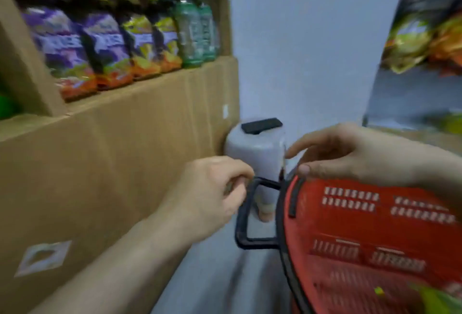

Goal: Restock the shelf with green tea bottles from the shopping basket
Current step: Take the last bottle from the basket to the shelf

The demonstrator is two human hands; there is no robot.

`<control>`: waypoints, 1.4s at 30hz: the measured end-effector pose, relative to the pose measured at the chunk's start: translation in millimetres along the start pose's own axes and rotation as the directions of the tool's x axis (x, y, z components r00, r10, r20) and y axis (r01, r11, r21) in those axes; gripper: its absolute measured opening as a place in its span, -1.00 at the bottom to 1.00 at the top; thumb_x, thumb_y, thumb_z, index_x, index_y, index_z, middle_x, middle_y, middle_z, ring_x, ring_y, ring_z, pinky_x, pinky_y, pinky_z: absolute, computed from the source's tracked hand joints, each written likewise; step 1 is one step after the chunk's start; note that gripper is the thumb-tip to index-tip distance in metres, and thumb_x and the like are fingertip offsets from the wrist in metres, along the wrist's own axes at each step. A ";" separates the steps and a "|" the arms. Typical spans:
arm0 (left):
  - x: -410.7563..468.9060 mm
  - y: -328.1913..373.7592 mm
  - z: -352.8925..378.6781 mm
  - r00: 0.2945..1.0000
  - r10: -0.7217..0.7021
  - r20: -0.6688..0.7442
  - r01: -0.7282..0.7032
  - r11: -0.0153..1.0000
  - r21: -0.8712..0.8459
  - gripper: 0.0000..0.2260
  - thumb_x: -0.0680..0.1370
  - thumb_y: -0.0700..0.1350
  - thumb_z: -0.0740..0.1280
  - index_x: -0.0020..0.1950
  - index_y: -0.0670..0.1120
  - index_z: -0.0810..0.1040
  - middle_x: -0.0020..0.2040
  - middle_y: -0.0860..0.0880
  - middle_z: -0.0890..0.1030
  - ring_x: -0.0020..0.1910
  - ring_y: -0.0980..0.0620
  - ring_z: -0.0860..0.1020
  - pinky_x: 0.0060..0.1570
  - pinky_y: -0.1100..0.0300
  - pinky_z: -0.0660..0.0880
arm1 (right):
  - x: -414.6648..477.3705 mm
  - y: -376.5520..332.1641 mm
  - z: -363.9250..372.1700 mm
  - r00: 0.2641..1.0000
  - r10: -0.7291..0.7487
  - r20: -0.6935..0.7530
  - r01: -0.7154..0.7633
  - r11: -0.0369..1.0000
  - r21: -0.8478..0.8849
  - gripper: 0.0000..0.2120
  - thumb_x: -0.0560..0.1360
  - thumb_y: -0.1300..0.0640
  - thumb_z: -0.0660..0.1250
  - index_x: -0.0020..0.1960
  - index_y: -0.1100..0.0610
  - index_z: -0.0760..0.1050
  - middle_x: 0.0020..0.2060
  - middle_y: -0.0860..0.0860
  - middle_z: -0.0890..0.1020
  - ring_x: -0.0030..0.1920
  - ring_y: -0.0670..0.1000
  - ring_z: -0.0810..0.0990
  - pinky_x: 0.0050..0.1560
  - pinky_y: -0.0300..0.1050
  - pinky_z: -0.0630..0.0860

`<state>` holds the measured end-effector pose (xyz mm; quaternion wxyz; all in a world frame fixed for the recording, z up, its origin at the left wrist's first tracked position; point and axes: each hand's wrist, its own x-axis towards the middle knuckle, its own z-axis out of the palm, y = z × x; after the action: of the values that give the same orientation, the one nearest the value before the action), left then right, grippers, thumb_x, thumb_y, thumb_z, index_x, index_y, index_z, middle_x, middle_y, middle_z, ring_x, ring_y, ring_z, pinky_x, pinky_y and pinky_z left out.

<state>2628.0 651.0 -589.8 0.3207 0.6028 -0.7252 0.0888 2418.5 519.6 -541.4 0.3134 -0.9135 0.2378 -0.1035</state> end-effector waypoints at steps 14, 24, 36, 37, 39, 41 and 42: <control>50.5 70.3 213.5 0.899 -0.064 0.434 0.052 0.998 0.038 -0.76 0.38 -0.02 0.21 -0.08 0.10 0.63 -0.07 0.10 0.66 -0.02 -0.05 0.62 -0.01 0.04 0.55 | -146.4 256.5 22.7 0.658 0.606 -0.448 -0.675 0.737 0.005 -0.79 0.48 0.13 0.39 0.11 0.07 0.62 -0.11 0.06 0.68 -0.06 0.02 0.64 -0.05 -0.22 0.45; 17.0 88.5 198.6 0.919 0.037 0.394 -0.074 0.994 0.080 -0.74 0.39 -0.01 0.15 -0.10 0.07 0.63 -0.10 0.09 0.66 -0.05 -0.08 0.59 -0.11 -0.03 0.58 | -188.7 300.4 105.8 0.350 0.935 -0.065 -0.933 0.354 0.063 0.14 0.32 -0.18 0.50 0.56 0.00 -0.24 0.51 0.28 0.14 0.49 0.29 0.19 0.45 0.18 0.23; 5.5 81.1 172.7 0.827 -0.485 0.285 0.365 0.848 0.384 -0.40 0.43 -0.05 0.34 0.45 0.04 0.25 0.54 -0.19 0.09 0.51 -0.22 0.03 0.35 -0.20 0.22 | -176.0 374.5 161.5 0.163 0.985 -0.063 -0.987 0.163 -0.010 0.53 -0.16 -0.36 0.60 0.54 -0.11 -0.27 0.51 0.32 0.05 0.47 0.35 0.18 0.38 0.24 0.33; 6.7 79.8 173.9 0.803 -0.506 0.314 0.388 0.845 0.369 -0.37 0.46 -0.06 0.31 0.50 0.06 0.14 0.56 -0.14 -0.02 0.53 -0.18 -0.06 0.35 -0.14 0.26 | -175.3 377.8 166.8 0.181 0.978 -0.100 -0.982 0.174 -0.077 0.43 -0.04 -0.29 0.61 0.54 -0.15 -0.27 0.49 0.35 0.06 0.45 0.38 0.19 0.37 0.21 0.34; 7.4 76.9 174.4 0.785 -0.516 0.343 0.409 0.847 0.339 -0.32 0.50 -0.12 0.29 0.53 0.09 0.02 0.57 -0.06 -0.15 0.54 -0.08 -0.16 0.33 -0.05 0.30 | -171.2 377.3 176.1 0.244 0.963 -0.110 -0.961 0.225 -0.161 0.33 0.10 -0.21 0.58 0.54 -0.12 -0.29 0.46 0.36 0.16 0.41 0.37 0.28 0.34 0.10 0.38; 7.5 73.3 175.0 0.801 -0.482 0.354 0.385 0.869 0.311 -0.29 0.51 -0.15 0.28 0.54 0.13 -0.02 0.58 0.00 -0.19 0.54 -0.02 -0.20 0.33 -0.01 0.30 | -159.1 366.7 179.9 0.321 0.944 -0.082 -0.938 0.304 -0.167 0.25 0.18 -0.20 0.55 0.56 -0.03 -0.23 0.44 0.30 0.28 0.39 0.31 0.35 0.33 0.00 0.37; 7.9 71.7 175.2 0.810 -0.463 0.360 0.372 0.880 0.296 -0.29 0.52 -0.16 0.28 0.54 0.15 -0.03 0.58 0.03 -0.19 0.54 0.00 -0.20 0.33 0.00 0.30 | -151.0 358.0 179.3 0.363 0.930 -0.065 -0.926 0.352 -0.136 0.18 0.22 -0.19 0.54 0.56 0.00 -0.16 0.44 0.24 0.34 0.39 0.27 0.36 0.34 -0.04 0.35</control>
<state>2498.0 572.7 -703.2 0.1025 0.7831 -0.6121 -0.0393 2216.1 441.6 -910.3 0.2504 -0.6415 0.7151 0.1204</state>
